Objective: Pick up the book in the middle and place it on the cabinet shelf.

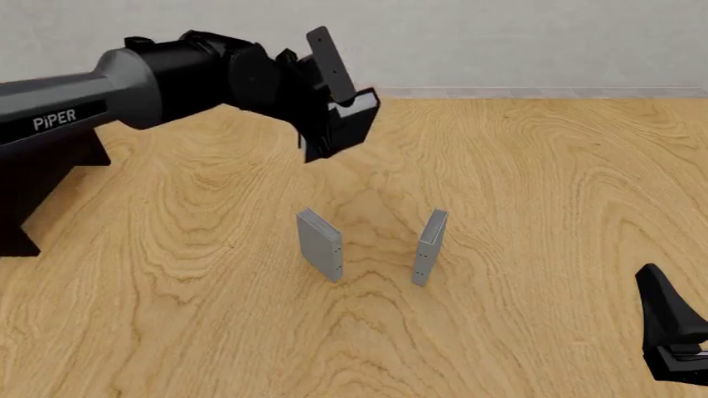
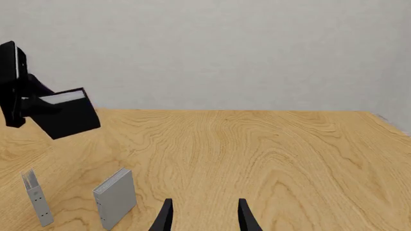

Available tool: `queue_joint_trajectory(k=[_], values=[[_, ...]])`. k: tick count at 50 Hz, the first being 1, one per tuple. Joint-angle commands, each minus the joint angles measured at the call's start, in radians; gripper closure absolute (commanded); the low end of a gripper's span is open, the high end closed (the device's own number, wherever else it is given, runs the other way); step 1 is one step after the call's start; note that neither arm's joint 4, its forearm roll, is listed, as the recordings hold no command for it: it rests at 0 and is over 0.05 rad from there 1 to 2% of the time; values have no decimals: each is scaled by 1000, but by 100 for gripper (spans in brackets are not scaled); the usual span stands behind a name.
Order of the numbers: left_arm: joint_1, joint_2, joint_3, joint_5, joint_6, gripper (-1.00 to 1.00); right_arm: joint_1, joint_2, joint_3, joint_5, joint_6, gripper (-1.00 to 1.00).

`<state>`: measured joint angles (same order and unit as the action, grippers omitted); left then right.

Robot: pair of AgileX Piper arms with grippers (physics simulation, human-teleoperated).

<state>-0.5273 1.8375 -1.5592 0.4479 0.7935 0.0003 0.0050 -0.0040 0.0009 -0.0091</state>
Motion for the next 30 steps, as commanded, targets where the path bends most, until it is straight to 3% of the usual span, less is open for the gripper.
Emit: queue_joint_trajectory(k=[1,21,23,30], values=[[44,-73,61,-32,32,100,0,0,0,0,0,-100],[110,-195,160,-89,33,100,0,0,0,0,0,-100],[109,-204,152,-70,7,100,0,0,0,0,0,-100],[141,-262,243,-149,33,100,0,0,0,0,0,-100]])
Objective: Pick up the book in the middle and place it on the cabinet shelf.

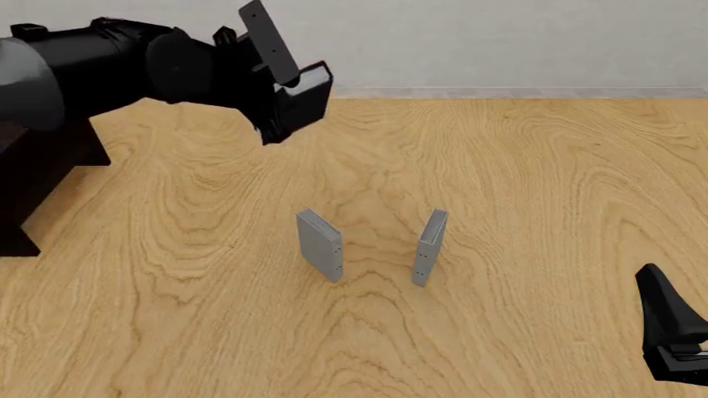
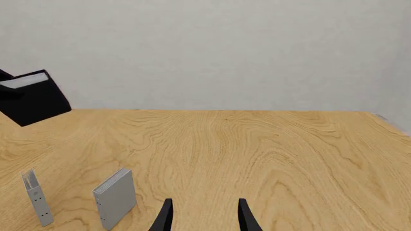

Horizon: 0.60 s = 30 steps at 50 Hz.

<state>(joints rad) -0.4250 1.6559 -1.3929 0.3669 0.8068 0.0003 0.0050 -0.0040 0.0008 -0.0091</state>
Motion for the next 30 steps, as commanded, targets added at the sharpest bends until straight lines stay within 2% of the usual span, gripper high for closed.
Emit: queue_joint_trajectory(k=[1,4,13,18,22,25,27,30], values=[[53,-94,103,-104,43,100,0,0,0,0,0,-100],[60,-113,108,-97,26,100,0,0,0,0,0,-100],[96,-154,153,-112,43,100,0,0,0,0,0,-100],[108,-168,144,-100,38,100,0,0,0,0,0,-100],[131,-179,146,-103,62,100,0,0,0,0,0,-100],[161,-185,174,-144,116,100,0,0,0,0,0,-100],[149,-193,170,-126,96,100,0,0,0,0,0,-100],[165,-197,185,-141,109,100,0,0,0,0,0,-100]])
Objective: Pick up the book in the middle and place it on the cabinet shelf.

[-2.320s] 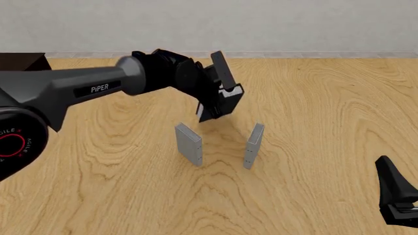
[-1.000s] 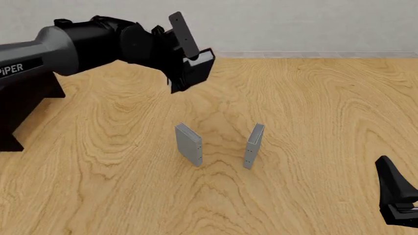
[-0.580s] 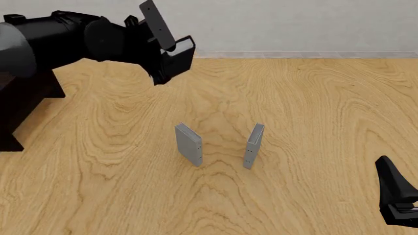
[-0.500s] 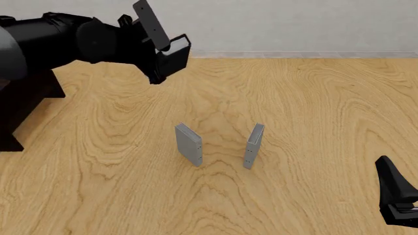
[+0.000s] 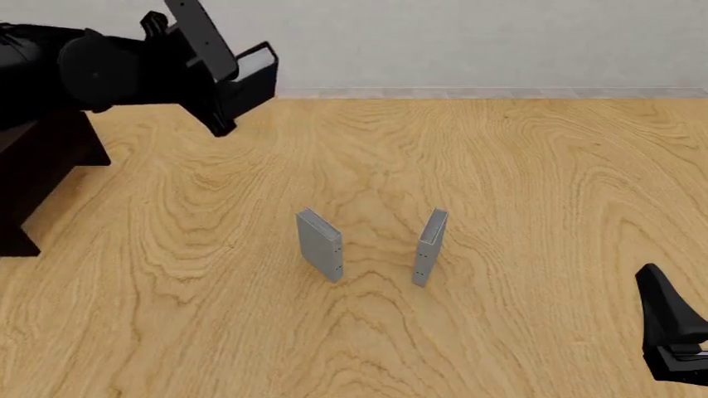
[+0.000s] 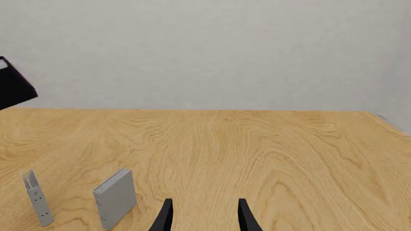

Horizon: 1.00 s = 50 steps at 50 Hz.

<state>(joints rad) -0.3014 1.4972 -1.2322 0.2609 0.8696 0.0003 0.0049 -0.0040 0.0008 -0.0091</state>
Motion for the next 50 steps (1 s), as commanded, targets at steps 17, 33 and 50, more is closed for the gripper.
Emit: queue_joint_trajectory(k=[17,33,50], values=[[118,-64,126,-94,184,100,0,0,0,0,0,-100],[139,-134,189,-130,324,100,0,0,0,0,0,-100],[165,-211,337,-239,501,100,0,0,0,0,0,-100]])
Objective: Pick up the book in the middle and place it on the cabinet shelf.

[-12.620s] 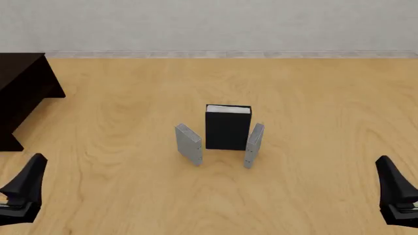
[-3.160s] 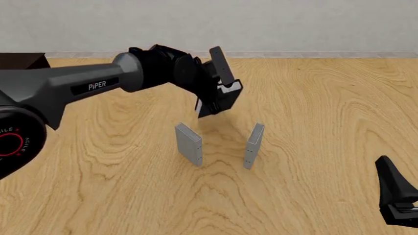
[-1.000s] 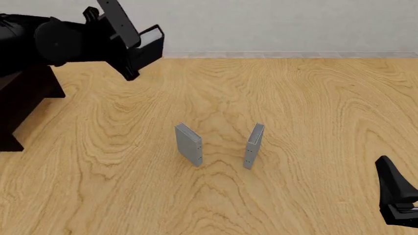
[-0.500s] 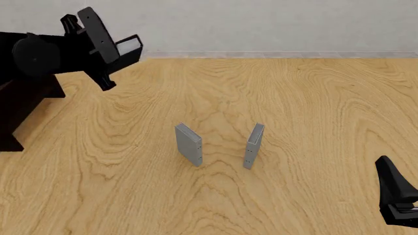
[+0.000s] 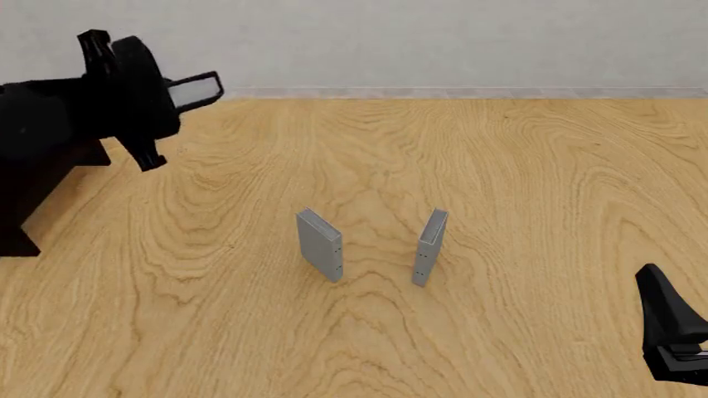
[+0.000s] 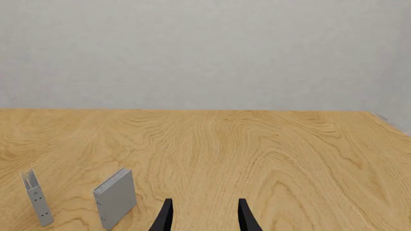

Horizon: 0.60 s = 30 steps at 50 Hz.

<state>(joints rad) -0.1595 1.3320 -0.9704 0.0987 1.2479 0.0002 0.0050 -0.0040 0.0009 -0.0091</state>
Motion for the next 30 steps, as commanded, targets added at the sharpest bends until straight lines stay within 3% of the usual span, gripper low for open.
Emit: queue_joint_trajectory(k=[1,4,8,27,30], values=[[46,-40,115,-126,173,100,0,0,0,0,0,-100],[41,-56,107,-104,158,100,0,0,0,0,0,-100],[72,-55,144,-155,220,100,0,0,0,0,0,-100],[87,-112,171,-172,251,100,0,0,0,0,0,-100],[110,-106,199,-220,302,100,0,0,0,0,0,-100]])
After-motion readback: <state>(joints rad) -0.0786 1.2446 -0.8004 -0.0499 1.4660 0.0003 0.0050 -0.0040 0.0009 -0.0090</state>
